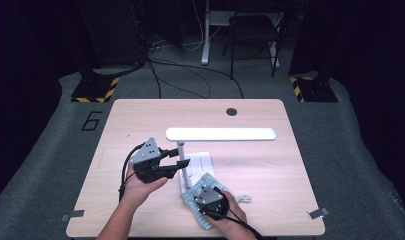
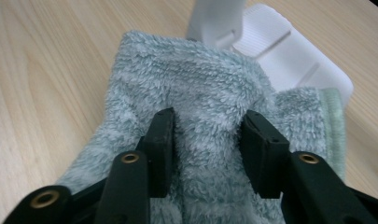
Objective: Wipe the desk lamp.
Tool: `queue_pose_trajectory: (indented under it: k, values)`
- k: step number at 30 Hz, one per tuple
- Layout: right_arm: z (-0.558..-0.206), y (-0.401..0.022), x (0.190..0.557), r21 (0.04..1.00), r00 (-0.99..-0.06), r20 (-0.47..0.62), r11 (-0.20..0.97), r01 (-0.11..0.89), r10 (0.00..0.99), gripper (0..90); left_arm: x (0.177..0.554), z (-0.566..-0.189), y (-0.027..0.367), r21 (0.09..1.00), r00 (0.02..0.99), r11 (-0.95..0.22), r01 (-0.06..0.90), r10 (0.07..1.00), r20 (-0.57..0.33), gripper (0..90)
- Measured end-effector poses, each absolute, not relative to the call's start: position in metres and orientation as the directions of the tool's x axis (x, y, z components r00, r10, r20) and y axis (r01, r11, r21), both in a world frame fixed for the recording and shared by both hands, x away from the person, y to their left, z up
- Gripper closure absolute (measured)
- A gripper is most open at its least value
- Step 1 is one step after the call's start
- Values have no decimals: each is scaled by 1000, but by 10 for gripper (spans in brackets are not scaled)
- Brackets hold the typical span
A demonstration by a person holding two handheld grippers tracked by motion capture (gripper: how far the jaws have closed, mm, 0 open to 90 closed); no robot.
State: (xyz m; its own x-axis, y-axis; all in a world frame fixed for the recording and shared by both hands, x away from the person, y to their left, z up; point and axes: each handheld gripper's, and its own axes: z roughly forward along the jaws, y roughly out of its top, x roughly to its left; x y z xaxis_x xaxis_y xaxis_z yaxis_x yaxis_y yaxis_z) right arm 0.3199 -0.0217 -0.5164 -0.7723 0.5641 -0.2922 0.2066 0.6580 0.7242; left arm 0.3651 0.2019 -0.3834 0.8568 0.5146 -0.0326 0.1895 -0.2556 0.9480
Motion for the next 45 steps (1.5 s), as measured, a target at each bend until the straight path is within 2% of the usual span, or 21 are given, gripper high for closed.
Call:
queue_pose_trajectory:
  k: [12, 19, 23, 25, 31, 34, 35, 36, 39, 42, 43, 45]
  values:
    - [-514, -68, 329, 734, -722, -207, 592, 331, 660, 679, 365, -383, 200, 946, 854, -261, 193, 519, -31, 536]
    - [-515, -59, 323, 729, -698, -262, 611, 309, 666, 662, 364, -383, 198, 947, 850, -259, 192, 526, -28, 536]
    - [-515, -46, 321, 729, -713, -275, 623, 282, 645, 637, 364, -383, 198, 946, 849, -261, 191, 527, -26, 535]
    - [-514, -38, 322, 718, -744, -286, 649, 252, 604, 630, 364, -383, 198, 946, 849, -260, 192, 528, -28, 536]
    - [-514, -5, 320, 726, -772, -278, 652, 221, 571, 508, 363, -383, 198, 947, 848, -254, 194, 529, -32, 536]
    - [-515, 7, 316, 721, -761, -267, 646, 249, 591, 455, 364, -383, 199, 947, 848, -259, 190, 529, -26, 536]
    - [-515, 7, 318, 725, -759, -281, 648, 233, 587, 453, 364, -384, 199, 949, 849, -254, 189, 528, -28, 536]
    - [-516, 6, 317, 728, -759, -247, 632, 265, 602, 457, 364, -384, 199, 949, 850, -251, 192, 526, -33, 536]
    - [-517, 0, 319, 732, -779, -278, 649, 207, 562, 486, 364, -384, 200, 950, 851, -249, 189, 524, -32, 536]
    - [-518, -7, 318, 726, -780, -286, 657, 202, 556, 510, 364, -384, 201, 949, 854, -252, 192, 520, -34, 535]
    - [-517, -11, 322, 722, -780, -323, 673, 164, 536, 513, 364, -384, 201, 949, 854, -252, 192, 519, -35, 535]
    - [-517, -18, 323, 720, -781, -317, 672, 170, 538, 524, 365, -384, 201, 948, 855, -254, 190, 517, -33, 535]
